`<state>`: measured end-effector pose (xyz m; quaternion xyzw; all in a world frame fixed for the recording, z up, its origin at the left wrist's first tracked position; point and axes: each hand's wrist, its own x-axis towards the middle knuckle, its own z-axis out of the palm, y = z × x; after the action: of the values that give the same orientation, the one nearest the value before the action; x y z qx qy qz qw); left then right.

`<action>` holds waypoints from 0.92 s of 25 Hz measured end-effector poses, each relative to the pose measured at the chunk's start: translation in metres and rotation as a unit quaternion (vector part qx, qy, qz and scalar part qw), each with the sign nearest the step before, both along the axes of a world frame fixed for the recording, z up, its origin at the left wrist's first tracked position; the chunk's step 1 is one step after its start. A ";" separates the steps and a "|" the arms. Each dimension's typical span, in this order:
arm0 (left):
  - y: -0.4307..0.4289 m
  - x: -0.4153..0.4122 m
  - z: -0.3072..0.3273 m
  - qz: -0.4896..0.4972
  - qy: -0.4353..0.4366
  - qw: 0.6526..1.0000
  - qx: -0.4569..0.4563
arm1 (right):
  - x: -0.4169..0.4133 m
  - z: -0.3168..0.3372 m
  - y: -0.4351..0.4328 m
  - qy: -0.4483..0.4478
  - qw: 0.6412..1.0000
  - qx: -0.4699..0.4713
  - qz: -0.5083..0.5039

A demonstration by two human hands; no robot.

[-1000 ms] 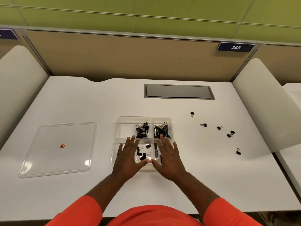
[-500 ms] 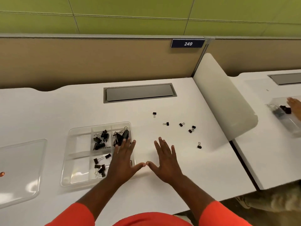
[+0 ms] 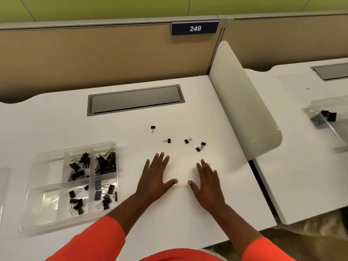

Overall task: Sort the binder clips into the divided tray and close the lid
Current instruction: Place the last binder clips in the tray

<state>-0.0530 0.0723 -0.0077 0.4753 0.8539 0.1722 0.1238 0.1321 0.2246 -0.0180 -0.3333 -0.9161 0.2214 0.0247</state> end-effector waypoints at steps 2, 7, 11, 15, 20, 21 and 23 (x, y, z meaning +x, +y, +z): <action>0.027 0.005 -0.005 -0.002 -0.004 1.000 0.008 | 0.008 -0.007 0.019 0.012 0.999 -0.025 -0.016; 0.086 0.013 -0.016 -0.006 -0.015 0.999 0.028 | 0.017 -0.015 0.044 0.059 0.995 -0.069 -0.044; 0.123 0.011 -0.026 0.005 -0.026 0.999 0.033 | 0.018 -0.027 0.056 0.091 0.995 -0.042 -0.025; 0.148 0.005 -0.037 0.015 -0.022 0.999 0.044 | 0.019 -0.036 0.068 0.113 0.993 -0.042 0.012; 0.167 0.005 -0.043 0.033 0.018 0.996 0.078 | 0.014 -0.025 0.070 0.116 0.993 0.008 -0.013; 0.169 0.005 -0.043 0.035 0.022 0.996 0.078 | 0.014 -0.025 0.070 0.119 0.993 0.013 -0.011; 0.170 0.005 -0.042 0.038 0.026 0.995 0.084 | 0.013 -0.025 0.071 0.119 0.993 0.013 -0.009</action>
<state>-0.0480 0.2426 -0.0494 0.4552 0.8568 0.2360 0.0546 0.1455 0.2956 -0.0433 -0.3127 -0.9064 0.2473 0.1395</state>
